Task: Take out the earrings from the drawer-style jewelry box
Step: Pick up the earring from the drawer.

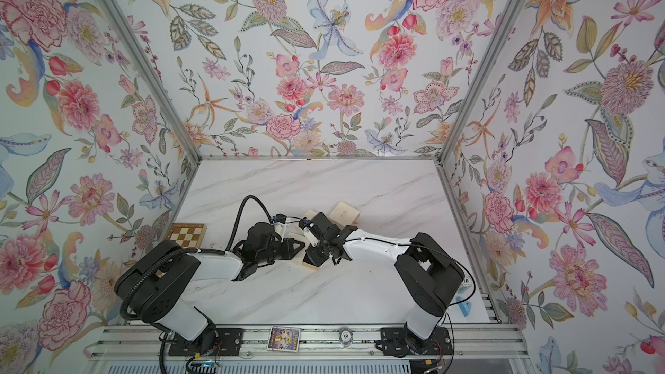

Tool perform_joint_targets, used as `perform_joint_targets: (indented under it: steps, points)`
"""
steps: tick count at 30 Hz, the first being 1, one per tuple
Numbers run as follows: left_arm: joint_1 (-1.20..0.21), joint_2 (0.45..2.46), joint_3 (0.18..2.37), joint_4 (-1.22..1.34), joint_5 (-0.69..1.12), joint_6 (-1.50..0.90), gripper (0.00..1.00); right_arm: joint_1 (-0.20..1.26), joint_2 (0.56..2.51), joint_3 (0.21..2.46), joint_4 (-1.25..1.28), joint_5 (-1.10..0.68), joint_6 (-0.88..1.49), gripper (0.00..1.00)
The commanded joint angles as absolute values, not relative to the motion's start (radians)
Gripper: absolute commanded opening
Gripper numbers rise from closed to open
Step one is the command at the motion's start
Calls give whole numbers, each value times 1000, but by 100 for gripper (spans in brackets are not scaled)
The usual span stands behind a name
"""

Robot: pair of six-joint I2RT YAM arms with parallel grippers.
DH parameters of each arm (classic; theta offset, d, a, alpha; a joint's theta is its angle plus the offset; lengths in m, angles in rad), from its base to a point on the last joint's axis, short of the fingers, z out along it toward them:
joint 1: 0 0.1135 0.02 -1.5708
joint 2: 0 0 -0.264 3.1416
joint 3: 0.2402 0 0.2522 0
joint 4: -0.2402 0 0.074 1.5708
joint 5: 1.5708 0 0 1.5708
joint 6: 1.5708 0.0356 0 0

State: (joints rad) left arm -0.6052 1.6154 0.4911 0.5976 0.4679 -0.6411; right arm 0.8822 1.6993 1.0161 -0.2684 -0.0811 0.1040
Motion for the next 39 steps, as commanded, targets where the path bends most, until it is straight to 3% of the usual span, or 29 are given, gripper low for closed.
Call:
perform_joint_targets:
  steps: [1,21,39]
  points:
    - [-610,1662,443,399,461,-642,0,889,1707,1011,-260,-73,71,22]
    - [-588,1572,483,205,389,-580,0,886,1700,969,-221,-88,66,24]
    - [-586,1589,495,204,397,-580,0,885,1713,966,-223,-95,57,25]
